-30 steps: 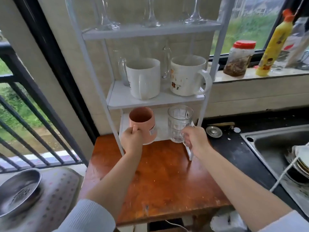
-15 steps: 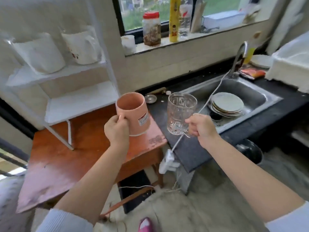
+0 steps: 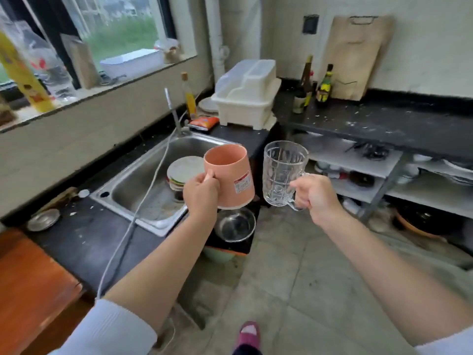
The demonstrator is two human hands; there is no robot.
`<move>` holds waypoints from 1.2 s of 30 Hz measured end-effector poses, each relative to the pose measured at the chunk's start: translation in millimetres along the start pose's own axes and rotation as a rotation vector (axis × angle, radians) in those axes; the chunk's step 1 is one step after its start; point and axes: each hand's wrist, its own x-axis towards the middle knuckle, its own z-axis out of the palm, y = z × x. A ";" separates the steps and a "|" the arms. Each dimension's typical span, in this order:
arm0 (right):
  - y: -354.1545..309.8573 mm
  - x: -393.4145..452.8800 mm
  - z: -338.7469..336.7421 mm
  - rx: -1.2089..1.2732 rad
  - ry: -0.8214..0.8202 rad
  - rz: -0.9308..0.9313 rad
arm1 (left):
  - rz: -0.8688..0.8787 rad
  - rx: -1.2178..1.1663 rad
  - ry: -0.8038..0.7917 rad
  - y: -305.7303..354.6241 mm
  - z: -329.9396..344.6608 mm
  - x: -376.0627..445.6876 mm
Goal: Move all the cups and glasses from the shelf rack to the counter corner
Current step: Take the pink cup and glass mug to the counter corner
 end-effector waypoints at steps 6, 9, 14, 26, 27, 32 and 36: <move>-23.8 72.5 -86.8 0.075 0.201 -0.033 | 0.029 0.000 -0.161 8.9 129.9 37.8; -49.9 123.2 -128.4 0.081 0.317 -0.080 | 0.087 0.010 -0.264 27.4 211.7 71.8; -95.8 182.0 -204.0 0.087 0.467 -0.170 | 0.182 0.064 -0.399 60.2 342.6 99.9; -129.4 230.3 -447.7 0.116 0.842 -0.162 | 0.250 0.192 -0.827 40.7 629.4 16.2; -131.1 233.2 -472.3 0.116 0.851 -0.167 | 0.211 0.176 -0.840 38.3 656.8 6.1; -142.4 239.0 -582.9 0.137 0.889 -0.140 | 0.132 0.186 -0.884 34.3 772.2 -45.1; -147.3 252.8 -659.3 0.072 0.991 -0.102 | -0.002 0.197 -0.915 31.7 841.8 -76.5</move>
